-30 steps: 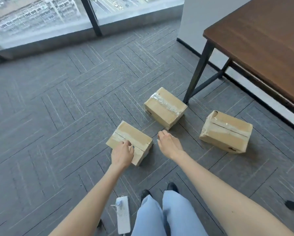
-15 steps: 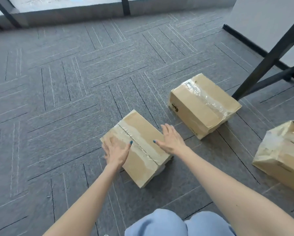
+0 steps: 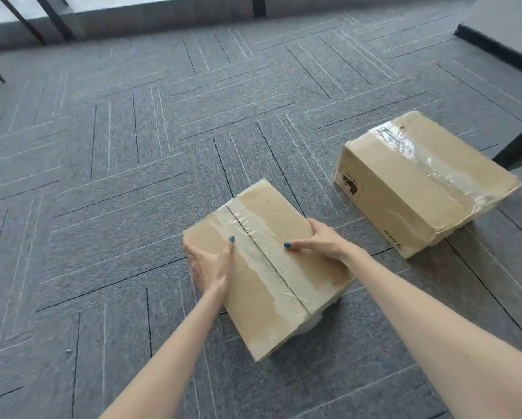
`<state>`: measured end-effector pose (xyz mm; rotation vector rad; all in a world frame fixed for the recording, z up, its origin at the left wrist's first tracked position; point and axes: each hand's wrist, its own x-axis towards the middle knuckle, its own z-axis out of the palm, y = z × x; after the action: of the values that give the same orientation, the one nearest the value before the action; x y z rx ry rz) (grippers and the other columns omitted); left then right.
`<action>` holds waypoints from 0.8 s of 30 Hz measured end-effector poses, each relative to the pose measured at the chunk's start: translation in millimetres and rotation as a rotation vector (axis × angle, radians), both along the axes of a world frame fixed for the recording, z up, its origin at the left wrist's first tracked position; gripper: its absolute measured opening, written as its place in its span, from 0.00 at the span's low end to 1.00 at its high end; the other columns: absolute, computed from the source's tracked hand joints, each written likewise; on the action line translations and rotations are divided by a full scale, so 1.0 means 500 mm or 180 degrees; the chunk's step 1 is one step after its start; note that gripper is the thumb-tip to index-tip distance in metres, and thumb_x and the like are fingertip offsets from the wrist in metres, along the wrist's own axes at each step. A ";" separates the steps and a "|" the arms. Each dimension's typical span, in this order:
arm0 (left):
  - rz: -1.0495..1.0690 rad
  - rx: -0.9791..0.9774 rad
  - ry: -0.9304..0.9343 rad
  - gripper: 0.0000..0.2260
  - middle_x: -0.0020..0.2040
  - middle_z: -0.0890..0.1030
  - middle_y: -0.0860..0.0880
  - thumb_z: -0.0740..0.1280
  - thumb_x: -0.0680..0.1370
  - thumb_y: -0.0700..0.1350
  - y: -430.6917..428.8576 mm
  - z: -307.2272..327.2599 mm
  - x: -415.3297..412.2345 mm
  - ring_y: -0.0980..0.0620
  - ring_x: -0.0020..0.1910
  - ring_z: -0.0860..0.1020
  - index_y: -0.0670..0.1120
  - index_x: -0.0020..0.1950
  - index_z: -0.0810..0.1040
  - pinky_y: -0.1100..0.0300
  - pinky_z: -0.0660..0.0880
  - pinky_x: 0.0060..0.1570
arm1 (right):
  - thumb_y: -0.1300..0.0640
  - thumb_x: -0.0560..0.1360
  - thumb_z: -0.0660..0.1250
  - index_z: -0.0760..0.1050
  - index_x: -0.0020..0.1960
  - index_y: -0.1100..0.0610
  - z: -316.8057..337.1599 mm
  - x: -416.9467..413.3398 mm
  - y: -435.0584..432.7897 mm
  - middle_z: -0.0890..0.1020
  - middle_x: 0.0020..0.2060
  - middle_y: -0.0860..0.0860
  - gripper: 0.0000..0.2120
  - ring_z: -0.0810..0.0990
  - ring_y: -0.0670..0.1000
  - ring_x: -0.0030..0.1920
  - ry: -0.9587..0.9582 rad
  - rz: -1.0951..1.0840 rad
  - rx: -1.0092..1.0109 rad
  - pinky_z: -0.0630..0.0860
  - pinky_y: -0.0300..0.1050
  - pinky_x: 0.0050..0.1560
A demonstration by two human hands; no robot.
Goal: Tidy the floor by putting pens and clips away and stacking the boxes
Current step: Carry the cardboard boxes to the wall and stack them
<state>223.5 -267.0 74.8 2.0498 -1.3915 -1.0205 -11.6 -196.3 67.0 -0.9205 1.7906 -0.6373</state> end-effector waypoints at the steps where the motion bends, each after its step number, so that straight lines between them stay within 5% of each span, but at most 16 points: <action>1: -0.0071 0.0010 0.0002 0.47 0.67 0.71 0.40 0.73 0.67 0.62 0.001 0.019 -0.005 0.40 0.58 0.76 0.53 0.75 0.46 0.46 0.74 0.55 | 0.34 0.57 0.77 0.71 0.61 0.47 0.014 0.000 0.011 0.80 0.56 0.47 0.38 0.79 0.50 0.54 -0.0027 -0.0073 -0.0028 0.77 0.52 0.58; 8: -0.0623 -0.0314 0.0081 0.48 0.72 0.67 0.44 0.72 0.67 0.64 -0.012 0.339 -0.078 0.42 0.63 0.72 0.57 0.76 0.44 0.44 0.71 0.59 | 0.36 0.61 0.76 0.67 0.67 0.45 0.314 -0.040 0.080 0.79 0.58 0.46 0.39 0.78 0.50 0.58 -0.0045 -0.0660 -0.0258 0.75 0.52 0.61; 20: -0.1249 -0.0602 0.0338 0.49 0.75 0.62 0.46 0.72 0.64 0.66 -0.052 1.152 -0.235 0.43 0.71 0.66 0.58 0.76 0.45 0.41 0.65 0.67 | 0.40 0.65 0.76 0.67 0.69 0.50 1.117 -0.137 0.126 0.79 0.56 0.46 0.37 0.78 0.48 0.56 -0.0042 -0.1301 -0.0641 0.75 0.44 0.55; 24: -0.1474 -0.0633 0.0572 0.47 0.74 0.63 0.45 0.74 0.68 0.59 -0.047 1.371 -0.298 0.42 0.69 0.66 0.59 0.76 0.47 0.40 0.65 0.67 | 0.29 0.56 0.75 0.63 0.71 0.45 1.328 -0.183 0.139 0.78 0.59 0.47 0.48 0.78 0.52 0.59 -0.0085 -0.1532 -0.0573 0.76 0.56 0.59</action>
<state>74.7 -290.3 760.1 1.4866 -1.8312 -1.1584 -102.9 -126.8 731.0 -0.5888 1.9677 -1.1234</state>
